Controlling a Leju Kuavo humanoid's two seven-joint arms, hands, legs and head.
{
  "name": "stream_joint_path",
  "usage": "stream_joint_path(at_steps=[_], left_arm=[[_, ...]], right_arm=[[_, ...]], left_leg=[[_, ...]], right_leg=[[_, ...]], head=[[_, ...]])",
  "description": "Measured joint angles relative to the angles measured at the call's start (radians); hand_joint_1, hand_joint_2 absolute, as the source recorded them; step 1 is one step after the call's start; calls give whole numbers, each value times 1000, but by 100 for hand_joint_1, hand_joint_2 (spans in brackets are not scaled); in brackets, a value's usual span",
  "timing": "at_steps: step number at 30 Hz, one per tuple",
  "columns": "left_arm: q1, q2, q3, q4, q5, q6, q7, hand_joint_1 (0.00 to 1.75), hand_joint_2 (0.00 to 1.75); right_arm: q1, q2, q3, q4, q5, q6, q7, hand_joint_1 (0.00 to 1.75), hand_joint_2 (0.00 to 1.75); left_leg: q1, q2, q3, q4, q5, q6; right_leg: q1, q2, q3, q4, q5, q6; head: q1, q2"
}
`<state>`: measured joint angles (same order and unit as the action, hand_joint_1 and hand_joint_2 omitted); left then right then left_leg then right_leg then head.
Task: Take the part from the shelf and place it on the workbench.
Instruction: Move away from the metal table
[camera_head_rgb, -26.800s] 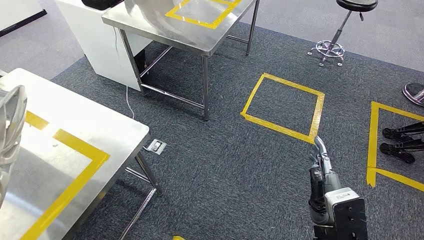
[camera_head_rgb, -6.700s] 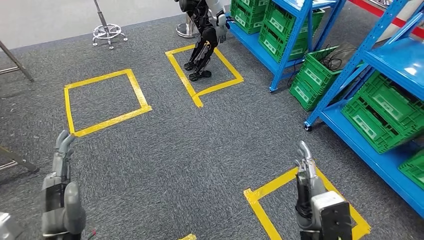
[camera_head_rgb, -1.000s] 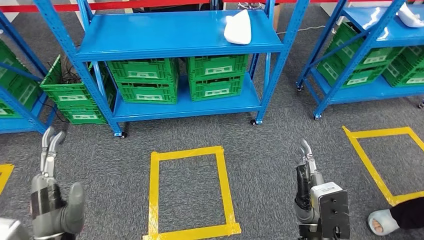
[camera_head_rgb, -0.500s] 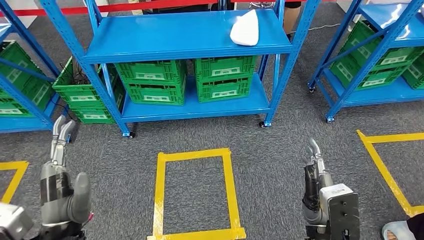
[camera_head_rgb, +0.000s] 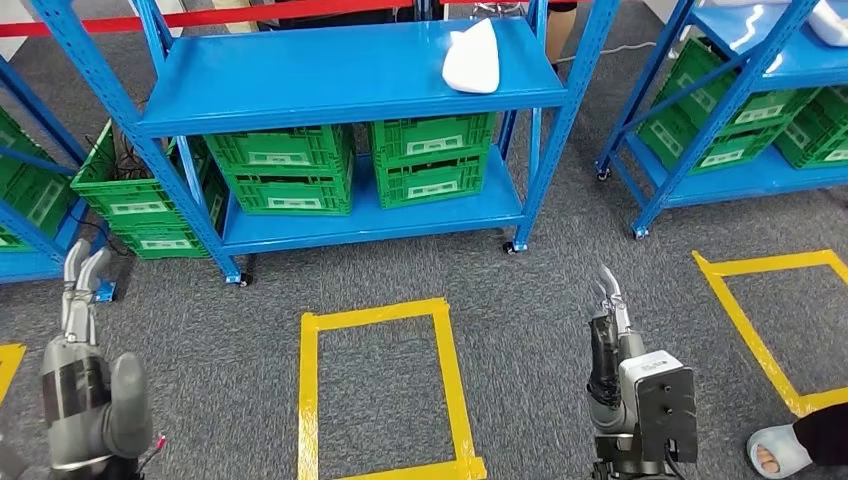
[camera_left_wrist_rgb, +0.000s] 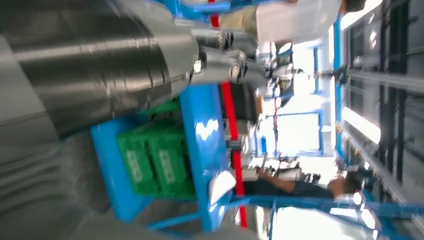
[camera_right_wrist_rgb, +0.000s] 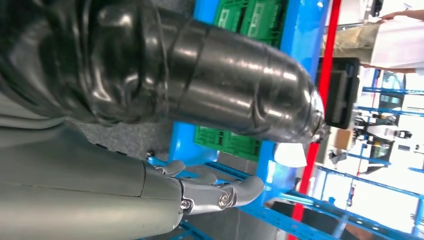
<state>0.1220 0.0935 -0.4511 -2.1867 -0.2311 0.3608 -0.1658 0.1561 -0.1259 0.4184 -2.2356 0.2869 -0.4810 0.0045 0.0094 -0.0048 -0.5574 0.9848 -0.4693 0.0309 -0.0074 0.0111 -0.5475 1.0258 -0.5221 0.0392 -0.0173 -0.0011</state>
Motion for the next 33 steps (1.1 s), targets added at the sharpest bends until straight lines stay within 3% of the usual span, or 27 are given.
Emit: stream_joint_path(at_steps=[3, 4, 5, 6, 7, 9, 11, 15, 17, 19, 20, 21, 22, 24, 25, 27, 30, 31, 33], left_arm=[[0, -4, 0, 0, 5, -3, -4, 0, 0], [1, -4, 0, 0, 9, -4, -5, 0, 0], [2, -4, 0, 1, 12, -4, -8, 0, 0], [3, -4, 0, 1, 15, -4, -10, 0, 0], [4, -5, 0, 1, 17, -4, -12, 0, 0], [4, -5, 0, 1, 20, -1, -16, 0, 0], [4, -5, 0, 2, 22, 2, -19, 0, 0], [2, -5, 0, 0, 28, 5, -25, 0, 0], [1, -5, 0, 0, 30, 5, -27, 0, 0], [2, -5, 0, 0, 30, 3, -27, 0, 0], [3, -5, 0, 1, 29, 2, -27, 0, 0], [3, -5, 0, 1, 28, 1, -27, 0, 0], [3, -5, 0, 1, 28, 0, -27, 0, 0], [2, -5, 0, 1, 28, -4, -26, 0, 0], [1, -5, 0, 1, 28, -6, -25, 0, 0], [0, -5, 0, 1, 29, -8, -23, 0, 0], [0, -6, 1, 0, 29, -9, -23, 0, 0], [0, -7, 2, 0, 29, -10, -24, 0, 0], [0, -9, 2, 0, 29, -10, -25, 0, 0]], right_arm=[[-1, 0, -1, 0, 0, -2, 0, 0, 0], [0, 0, -1, 0, 0, -3, 0, 0, 0], [1, 0, -1, 1, 0, -4, -1, 0, 0], [1, 0, -1, 1, 0, -4, -1, 0, 0], [1, 0, -1, 1, 0, -4, -2, 0, 0], [1, 0, -1, 2, 0, -4, -4, 0, 0], [-1, 0, -1, 2, -1, -4, -6, 0, 0], [1, 2, -1, 1, -2, -4, -9, 0, 0], [-2, 3, -1, 2, -2, -4, -10, 0, 0], [-3, 4, -1, 2, -2, -4, -10, 0, 0], [-3, 4, -1, 2, -3, -4, -9, 0, 0], [-3, 4, -1, 3, -3, -4, -9, 0, 0], [-3, 4, -1, 4, -3, -4, -9, 0, 0], [-3, 4, -1, 5, -3, -4, -9, 0, 0], [-3, 4, -1, 5, -3, -4, -9, 0, 0], [-4, 4, -1, 6, -2, -4, -9, 0, 0], [-5, 4, -1, 5, -2, -4, -8, 0, 0], [-7, 4, -1, 5, -2, -3, -8, 0, 0], [-11, 4, -2, 5, -2, 1, -4, 0, 0]], left_leg=[[2, 2, 9, -4, -6, 10], [2, 2, 11, -4, -9, 11], [1, 2, 14, -4, -12, 12], [1, 1, 19, -3, -16, 12], [1, 0, 26, -3, -21, 11], [-1, -1, 38, -2, -32, 6], [-3, 0, 38, -1, -38, -4], [-3, 3, 37, 9, -52, -24], [-2, 3, -8, 99, -93, -31], [2, 3, -94, 241, -137, -36], [4, 3, -127, 284, -140, -37], [5, 3, -140, 290, -124, -38], [6, 3, -132, 255, -90, -38], [7, 3, -75, 121, -15, -37], [7, 3, -45, 64, 3, -34], [4, 2, -18, 19, 1, -27], [4, -1, -11, 13, -1, -9], [6, -1, -6, 10, -2, -3], [6, 0, 1, 7, -7, 7]], right_leg=[[-4, -2, -100, 184, -68, 13], [-5, -2, -134, 237, -77, 15], [-5, -2, -153, 256, -68, 16], [-5, -2, -151, 234, -39, 15], [-5, -2, -131, 177, 4, 12], [-1, -4, -72, 43, 65, 0], [6, -7, -38, -20, 71, -14], [2, -6, -15, -46, 67, -32], [-5, -7, 4, -61, 65, -39], [-5, -8, 8, -62, 60, -42], [-5, -7, 10, -61, 57, -41], [-6, -7, 13, -61, 53, -40], [-6, -6, 19, -60, 48, -38], [-7, -3, 31, -56, 35, -29], [-6, -2, 33, -52, 28, -23], [-3, 0, 34, -48, 21, -10], [-6, -1, 28, -38, 11, 5], [-7, -2, 15, -13, -3, 9], [-7, -4, -46, 104, -50, 15]], head=[[19, 0], [24, 0], [27, 0], [31, 0], [35, 0], [40, 0], [43, 0], [38, 0], [26, 0], [13, 0], [9, 0], [5, 0], [2, 0], [-6, 0], [-9, 0], [-9, 0], [0, 0], [5, 0], [19, 0]])
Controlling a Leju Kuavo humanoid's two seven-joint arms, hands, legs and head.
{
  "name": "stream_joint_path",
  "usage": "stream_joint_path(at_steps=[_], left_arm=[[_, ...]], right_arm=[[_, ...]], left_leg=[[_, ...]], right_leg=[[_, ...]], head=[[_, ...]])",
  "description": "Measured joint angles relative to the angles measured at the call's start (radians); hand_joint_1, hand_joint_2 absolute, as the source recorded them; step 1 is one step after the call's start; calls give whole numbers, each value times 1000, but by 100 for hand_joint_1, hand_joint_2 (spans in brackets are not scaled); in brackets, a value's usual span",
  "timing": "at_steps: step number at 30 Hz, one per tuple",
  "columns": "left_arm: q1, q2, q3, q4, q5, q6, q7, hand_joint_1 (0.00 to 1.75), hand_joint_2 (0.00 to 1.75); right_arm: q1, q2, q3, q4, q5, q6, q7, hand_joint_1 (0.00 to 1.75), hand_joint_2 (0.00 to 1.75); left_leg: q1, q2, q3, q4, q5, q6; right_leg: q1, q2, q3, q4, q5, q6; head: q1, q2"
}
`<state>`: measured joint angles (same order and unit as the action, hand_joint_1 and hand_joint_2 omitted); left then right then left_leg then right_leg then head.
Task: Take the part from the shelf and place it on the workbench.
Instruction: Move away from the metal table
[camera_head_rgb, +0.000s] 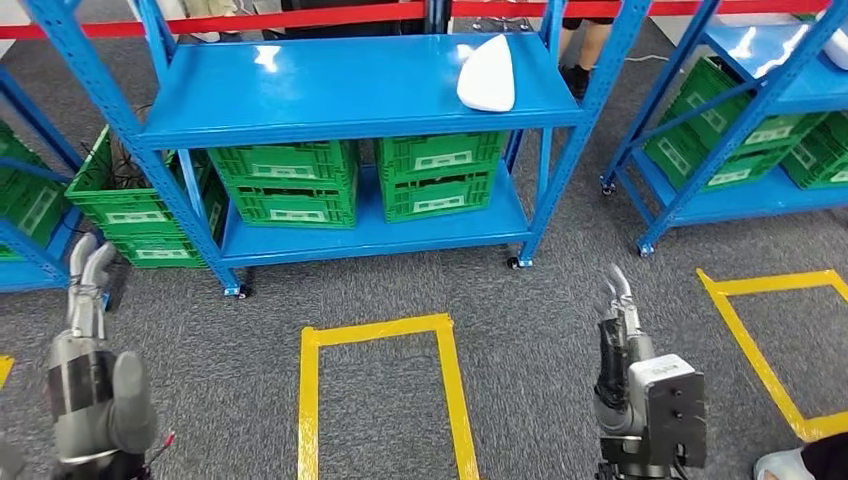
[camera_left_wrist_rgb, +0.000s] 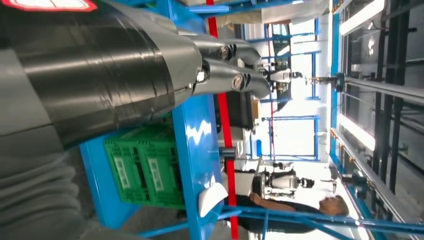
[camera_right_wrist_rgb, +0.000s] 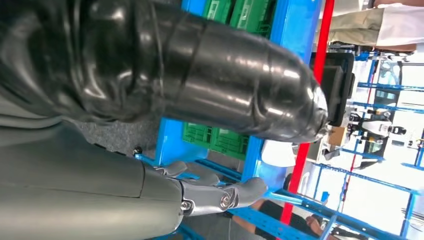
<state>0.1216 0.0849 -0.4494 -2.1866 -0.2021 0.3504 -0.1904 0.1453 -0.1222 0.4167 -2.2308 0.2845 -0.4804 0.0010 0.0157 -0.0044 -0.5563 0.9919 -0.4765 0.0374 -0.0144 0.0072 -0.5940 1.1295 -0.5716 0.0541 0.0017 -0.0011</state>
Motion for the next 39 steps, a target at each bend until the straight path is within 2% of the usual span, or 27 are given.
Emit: stream_joint_path(at_steps=[2, 3, 4, 6, 7, 8, 9, 10, 12, 14, 15, 17, 18, 19, 20, 22, 23, 24, 25, 29, 31, 33, 34, 35, 36, 38, 39], left_arm=[[0, -1, 0, 0, 0, 0, 0, 0, 0], [1, -1, 0, 0, 0, -1, 0, 0, 0], [1, -1, 0, 0, 0, -1, 0, 0, 0], [1, -2, 0, 0, 0, -1, 0, 0, 0], [0, -2, 0, 0, 0, -1, 0, 0, 0], [0, -2, 0, 1, 0, -1, 0, 0, 0], [0, -2, 0, 1, 1, -1, 0, 0, 0], [0, -2, 0, 1, 1, -1, 1, 0, 0], [0, -3, 1, 1, 1, -1, 1, 0, 0], [-1, -3, 3, 0, 1, -1, 0, 0, 0], [-1, -2, 4, 0, 1, -1, 0, 0, 0], [0, -2, 4, 1, 1, -1, 0, 0, 0], [1, -2, 4, 1, 1, -1, 1, 0, 0], [2, -2, 5, 1, 1, -1, 1, 0, 0], [2, -2, 5, 1, 1, -1, 1, 0, 0], [2, -2, 5, 2, 1, -1, 1, 0, 0], [1, -2, 5, 2, 1, -1, 1, 0, 0], [1, -2, 5, 2, 1, -1, 1, 0, 0], [1, -2, 5, 3, 1, -1, 1, 0, 0], [1, -3, 6, 3, 2, -1, 1, 0, 0], [0, -4, 6, 3, 2, -1, 0, 0, 0], [0, -4, 6, 3, 1, -2, 0, 0, 0], [0, -4, 6, 3, 2, -2, 0, 0, 0], [0, -4, 6, 3, 2, -2, 0, 0, 0], [0, -4, 6, 3, 2, -2, 0, 0, 0], [0, -4, 6, 3, 2, -2, 0, 0, 0], [0, -5, 6, 3, 2, -2, 0, 0, 0]], right_arm=[[-1, 0, 0, 1, 0, 3, 5, 0, 0], [0, 0, -1, 1, 0, 4, 7, 0, 0], [0, 0, -1, 2, 0, 5, 8, 0, 0], [-1, 0, -1, 2, 0, 5, 8, 0, 0], [-2, 0, -1, 2, 0, 5, 8, 0, 0], [-3, 0, -1, 1, 0, 6, 8, 0, 0], [-4, 0, -1, 1, 0, 6, 8, 0, 0], [-4, 0, -1, 0, 0, 6, 8, 0, 0], [-4, 0, -2, 0, 0, 6, 8, 0, 0], [-4, 1, -2, 0, 0, 6, 8, 0, 0], [-5, 2, -2, 0, 0, 7, 8, 0, 0], [-5, 3, -2, 1, 0, 7, 8, 0, 0], [-4, 3, -2, 1, 0, 7, 8, 0, 0], [-4, 3, -2, 2, 0, 7, 8, 0, 0], [-4, 3, -2, 2, 0, 7, 8, 0, 0], [-3, 4, -2, 2, 0, 7, 8, 0, 0], [-4, 4, -2, 2, 0, 7, 8, 0, 0], [-4, 4, -2, 2, 0, 7, 8, 0, 0], [-4, 4, -3, 2, 0, 7, 8, 0, 0], [-4, 5, -3, 2, 0, 7, 8, 0, 0], [-4, 5, -4, 2, 1, 7, 8, 0, 0], [-4, 5, -5, 2, 2, 7, 8, 0, 0], [-3, 5, -5, 2, 2, 7, 8, 0, 0], [-3, 5, -6, 2, 2, 7, 8, 0, 0], [-3, 5, -7, 2, 2, 7, 8, 0, 0], [-3, 5, -8, 2, 3, 7, 8, 0, 0], [-3, 5, -9, 2, 3, 7, 8, 0, 0]], left_leg=[[-4, 0, 3, 0, -5, 6], [-7, -1, 6, 0, -8, 8], [-10, -2, 11, 0, -12, 9], [-15, -5, 24, 0, -20, 10], [-17, -6, 28, -1, -25, 8], [-18, -6, 29, -1, -27, 6], [-18, -6, 28, -1, -29, 4], [-18, -5, 28, -2, -30, -1], [-19, -3, 30, -4, -33, -10], [-19, -1, 16, 35, -56, -21], [-16, 0, -12, 87, -78, -26], [-8, 0, -93, 224, -122, -34], [-4, 1, -127, 271, -129, -37], [-1, 1, -143, 282, -116, -40], [2, 2, -139, 257, -87, -42], [7, 2, -90, 137, -14, -46], [7, 2, -61, 80, 4, -46], [6, 2, -42, 46, 10, -42], [4, 1, -35, 34, 3, -37], [3, -3, -28, 29, -4, -13], [6, -2, -21, 26, -7, -4], [3, -1, -18, 26, -12, 3], [1, -1, -15, 26, -15, 5], [-1, -2, -12, 26, -18, 6], [-3, -3, -6, 26, -22, 7], [-6, -5, 8, 26, -31, 6], [-7, -6, 13, 26, -35, 4]], right_leg=[[1, 0, -83, 136, -34, 0], [2, 0, -106, 163, -27, -3], [4, 0, -111, 150, 0, -9], [13, -1, -68, 26, 83, -30], [18, -2, -40, -40, 110, -43], [24, -3, -15, -91, 124, -54], [28, -5, 0, -119, 124, -61], [30, -5, 7, -127, 119, -64], [26, -4, 19, -144, 120, -63], [17, -5, 38, -164, 122, -64], [14, -5, 47, -170, 122, -64], [13, -6, 51, -170, 116, -66], [12, -5, 52, -169, 113, -65], [12, -5, 54, -167, 109, -63], [10, -3, 57, -163, 104, -60], [7, -1, 64, -150, 88, -50], [8, -1, 64, -141, 80, -44], [9, 0, 62, -136, 74, -37], [10, 0, 59, -132, 71, -30], [8, -1, 53, -124, 61, -12], [7, -2, 12, -47, 23, -4], [6, -3, -69, 99, -28, -1], [6, -3, -105, 155, -37, -1], [6, -3, -125, 178, -29, -4], [7, -3, -125, 159, 0, -8], [12, -3, -77, 31, 80, -25], [16, -3, -49, -35, 106, -33]], head=[[11, 0], [15, 0], [19, 0], [25, 0], [25, 0], [25, 0], [25, 0], [25, 0], [29, 0], [23, 0], [16, 0], [3, 0], [-1, 0], [-3, 0], [-7, 0], [-15, 0], [-20, 0], [-22, 0], [-22, 0], [-13, 0], [-2, 0], [12, 0], [17, 0], [20, 0], [23, 0], [28, 0], [29, 0]])
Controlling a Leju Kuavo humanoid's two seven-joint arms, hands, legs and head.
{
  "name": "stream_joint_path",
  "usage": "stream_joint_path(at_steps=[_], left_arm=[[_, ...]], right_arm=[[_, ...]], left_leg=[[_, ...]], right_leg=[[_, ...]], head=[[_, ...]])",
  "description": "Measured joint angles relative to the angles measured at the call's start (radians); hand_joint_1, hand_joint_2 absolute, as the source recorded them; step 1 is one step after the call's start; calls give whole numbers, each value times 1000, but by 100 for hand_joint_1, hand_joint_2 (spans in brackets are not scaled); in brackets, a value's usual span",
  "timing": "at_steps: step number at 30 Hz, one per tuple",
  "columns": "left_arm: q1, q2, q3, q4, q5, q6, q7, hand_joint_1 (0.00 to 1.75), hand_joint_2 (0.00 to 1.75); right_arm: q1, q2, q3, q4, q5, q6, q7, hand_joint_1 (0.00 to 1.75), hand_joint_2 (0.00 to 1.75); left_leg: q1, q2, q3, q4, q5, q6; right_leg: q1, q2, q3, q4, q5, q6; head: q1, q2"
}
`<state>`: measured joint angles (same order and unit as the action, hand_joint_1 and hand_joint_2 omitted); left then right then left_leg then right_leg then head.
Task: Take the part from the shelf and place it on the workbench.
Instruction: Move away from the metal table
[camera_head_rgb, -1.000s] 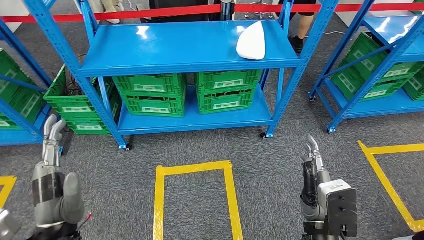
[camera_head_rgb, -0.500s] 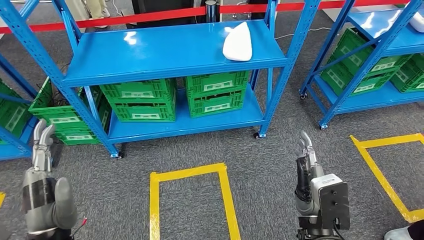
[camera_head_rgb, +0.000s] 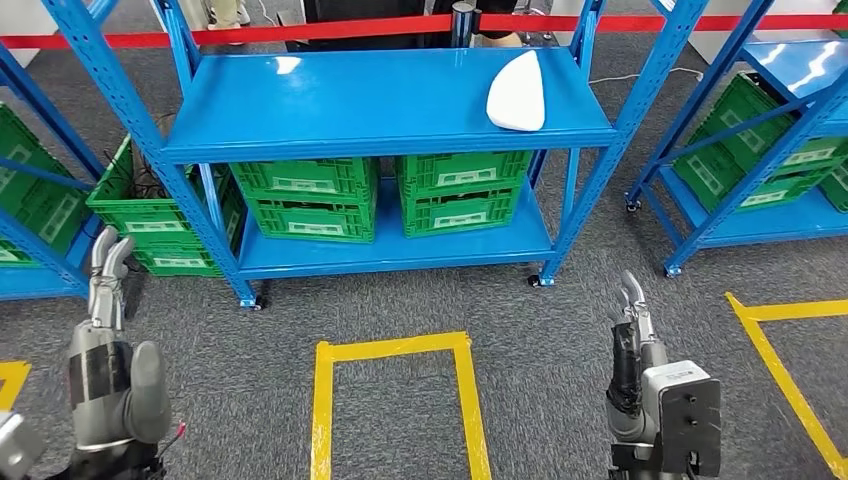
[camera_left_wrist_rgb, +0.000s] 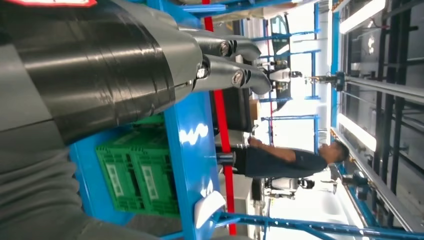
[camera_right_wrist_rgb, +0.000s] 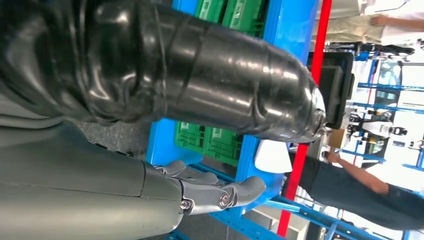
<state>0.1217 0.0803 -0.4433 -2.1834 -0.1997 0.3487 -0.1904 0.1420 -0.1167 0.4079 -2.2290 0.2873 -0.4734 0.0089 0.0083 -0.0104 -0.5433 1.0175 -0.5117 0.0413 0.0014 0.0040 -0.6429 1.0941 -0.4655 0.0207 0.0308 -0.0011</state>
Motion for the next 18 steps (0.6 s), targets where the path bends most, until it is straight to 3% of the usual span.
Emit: stream_joint_path(at_steps=[2, 5, 7, 10, 11, 12, 13, 15, 16, 18], left_arm=[[0, 0, 0, 0, 1, 0, 0, 0, 0], [0, 0, 0, 0, 2, 0, 0, 0, 0], [-2, 0, 0, -1, 2, 0, 0, 0, 0], [-1, 0, 0, 0, 2, -1, 1, 0, 0], [0, 0, 0, 0, 2, -1, 1, 0, 0], [0, 0, 0, 1, 2, -1, 2, 0, 0], [0, 0, 0, 1, 2, -1, 2, 0, 0], [0, 0, 0, 1, 3, 0, 3, 0, 0], [-1, 0, 0, 1, 2, 0, 3, 0, 0], [0, 0, 0, 1, 2, 0, 4, 0, 0]], right_arm=[[0, 0, 0, -1, 0, 0, 0, 0, 0], [1, 1, 0, -3, 2, 0, 0, 0, 0], [0, 2, 0, -4, 4, 0, 0, 0, 0], [0, 3, 0, -4, 6, 0, 2, 0, 0], [1, 3, 0, -4, 6, 1, 3, 0, 0], [1, 4, 0, -4, 6, 1, 4, 0, 0], [1, 4, 0, -4, 7, 1, 5, 0, 0], [0, 4, 0, -4, 7, 2, 5, 0, 0], [0, 4, 0, -4, 8, 3, 5, 0, 0], [-1, 5, 0, -3, 8, 4, 5, 0, 0]], left_leg=[[-1, 0, 0, -1, -5, -7], [-1, 1, 1, -4, -10, -25], [-1, 3, -14, 35, -32, -33], [4, 5, -120, 218, -96, -40], [6, 6, -154, 265, -101, -42], [6, 6, -164, 265, -84, -43], [7, 6, -154, 227, -49, -42], [7, 8, -101, 99, 23, -39], [6, 7, -75, 47, 38, -36], [2, 5, -55, 13, 33, -30]], right_leg=[[6, -1, 33, -64, 7, -10], [5, 1, 49, -84, 6, -15], [-2, 0, 67, -100, 6, -22], [-4, -1, 79, -104, -2, -29], [-4, -1, 82, -103, -6, -30], [-3, 0, 86, -101, -11, -29], [-4, 1, 91, -99, -16, -27], [-2, 3, 101, -93, -30, -20], [-1, 4, 102, -88, -36, -15], [0, 5, 100, -84, -43, -4]], head=[[2, 0], [3, 0], [-6, 0], [-24, 0], [-29, 0], [-33, 0], [-37, 0], [-46, 0], [-49, 0], [-48, 0]])
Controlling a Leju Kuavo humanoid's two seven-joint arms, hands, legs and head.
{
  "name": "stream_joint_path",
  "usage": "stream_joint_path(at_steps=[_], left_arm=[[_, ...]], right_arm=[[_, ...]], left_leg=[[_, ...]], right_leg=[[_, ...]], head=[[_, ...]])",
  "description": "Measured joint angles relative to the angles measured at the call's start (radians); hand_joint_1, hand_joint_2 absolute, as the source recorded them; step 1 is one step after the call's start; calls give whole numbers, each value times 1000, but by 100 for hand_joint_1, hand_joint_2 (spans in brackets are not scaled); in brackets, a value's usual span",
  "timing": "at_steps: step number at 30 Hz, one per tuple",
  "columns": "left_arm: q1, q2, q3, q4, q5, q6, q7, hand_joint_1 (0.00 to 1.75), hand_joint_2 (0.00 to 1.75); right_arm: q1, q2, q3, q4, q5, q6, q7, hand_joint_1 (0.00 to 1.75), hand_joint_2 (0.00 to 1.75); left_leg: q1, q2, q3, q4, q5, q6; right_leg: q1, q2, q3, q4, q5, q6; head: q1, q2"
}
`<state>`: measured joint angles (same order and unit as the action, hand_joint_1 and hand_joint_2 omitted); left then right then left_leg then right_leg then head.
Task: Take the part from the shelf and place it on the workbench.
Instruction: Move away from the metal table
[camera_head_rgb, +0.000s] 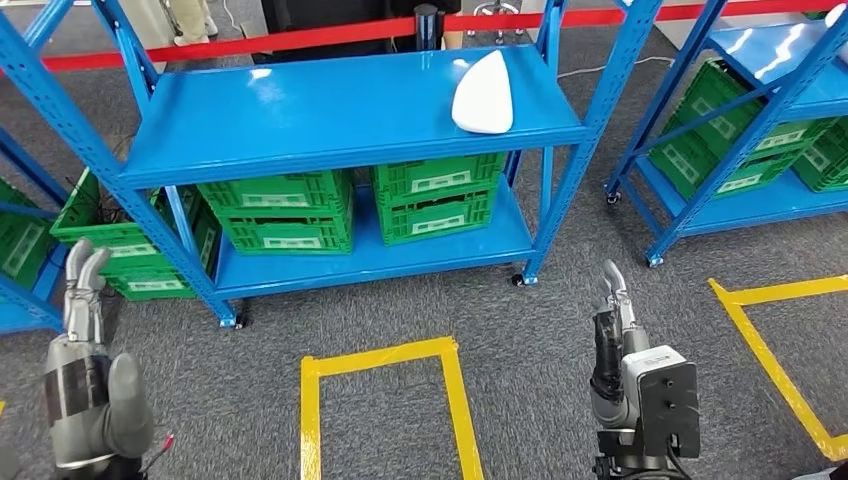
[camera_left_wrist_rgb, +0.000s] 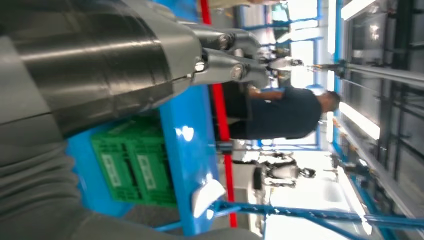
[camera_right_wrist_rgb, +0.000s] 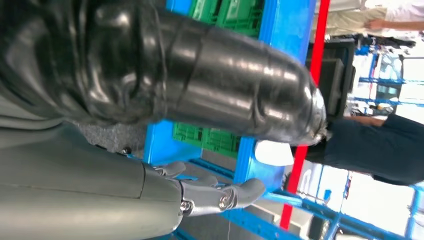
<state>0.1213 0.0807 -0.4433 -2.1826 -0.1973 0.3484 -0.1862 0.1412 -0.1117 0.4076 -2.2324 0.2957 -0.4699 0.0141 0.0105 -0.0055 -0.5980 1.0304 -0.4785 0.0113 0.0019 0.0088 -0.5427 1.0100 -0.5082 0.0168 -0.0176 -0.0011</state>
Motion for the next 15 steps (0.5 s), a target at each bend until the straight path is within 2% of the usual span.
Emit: stream_joint_path(at_steps=[3, 4, 5, 7, 8, 9, 10, 12, 13, 14, 15], left_arm=[[1, 0, 0, -1, -1, -1, 1, 0, 0], [0, 0, 0, -1, -2, -3, 1, 0, 0], [0, 0, 1, -1, -3, -5, 0, 0, 0], [1, 0, 1, 0, -5, -9, -4, 0, 0], [2, 0, 1, 1, -6, -11, -7, 0, 0], [3, 0, 1, 2, -6, -12, -9, 0, 0], [4, 0, 1, 4, -7, -13, -11, 0, 0], [4, -1, 2, 4, -8, -14, -11, 0, 0], [4, -1, 2, 4, -8, -14, -11, 0, 0], [4, -2, 3, 5, -8, -15, -12, 0, 0], [4, -2, 5, 5, -7, -16, -13, 0, 0]], right_arm=[[-1, 1, 0, 0, 1, 1, 0, 0, 0], [-2, 2, 0, 0, 3, 3, 0, 0, 0], [-3, 2, 0, 0, 5, 5, -1, 0, 0], [-2, 2, 0, 2, 7, 10, -4, 0, 0], [0, 2, 0, 3, 7, 12, -5, 0, 0], [2, 2, 0, 5, 8, 13, -7, 0, 0], [3, 3, 0, 6, 8, 13, -8, 0, 0], [1, 3, 0, 7, 8, 15, -8, 0, 0], [0, 3, 0, 8, 9, 16, -8, 0, 0], [0, 4, 0, 8, 9, 17, -8, 0, 0], [0, 4, 0, 9, 10, 18, -8, 0, 0]], left_leg=[[1, -4, 10, -10, 0, 13], [4, -4, 16, -14, -1, 18], [6, -3, 21, -17, -2, 23], [7, -3, 26, -18, -8, 29], [6, -3, 29, -18, -12, 30], [6, -4, 33, -18, -16, 30], [6, -5, 40, -18, -22, 29], [6, -6, 57, -18, -33, 26], [5, -7, 63, -19, -40, 22], [5, -7, 68, -21, -45, 17], [5, -7, 70, -23, -48, 11]], right_leg=[[-3, -1, 0, 3, -7, 16], [-3, -2, -10, 24, -20, 22], [-5, -3, -32, 68, -41, 27], [-9, -4, -106, 201, -90, 35], [-11, -4, -141, 258, -102, 37], [-12, -4, -161, 281, -94, 38], [-13, -4, -162, 265, -67, 37], [-14, -4, -120, 149, 17, 33], [-12, -4, -92, 87, 40, 29], [-9, -5, -67, 43, 47, 24], [-5, -5, -52, 22, 41, 18]], head=[[5, 0], [9, 0], [15, 0], [27, 0], [31, 0], [34, 0], [37, 0], [43, 0], [45, 0], [47, 0], [47, 0]])
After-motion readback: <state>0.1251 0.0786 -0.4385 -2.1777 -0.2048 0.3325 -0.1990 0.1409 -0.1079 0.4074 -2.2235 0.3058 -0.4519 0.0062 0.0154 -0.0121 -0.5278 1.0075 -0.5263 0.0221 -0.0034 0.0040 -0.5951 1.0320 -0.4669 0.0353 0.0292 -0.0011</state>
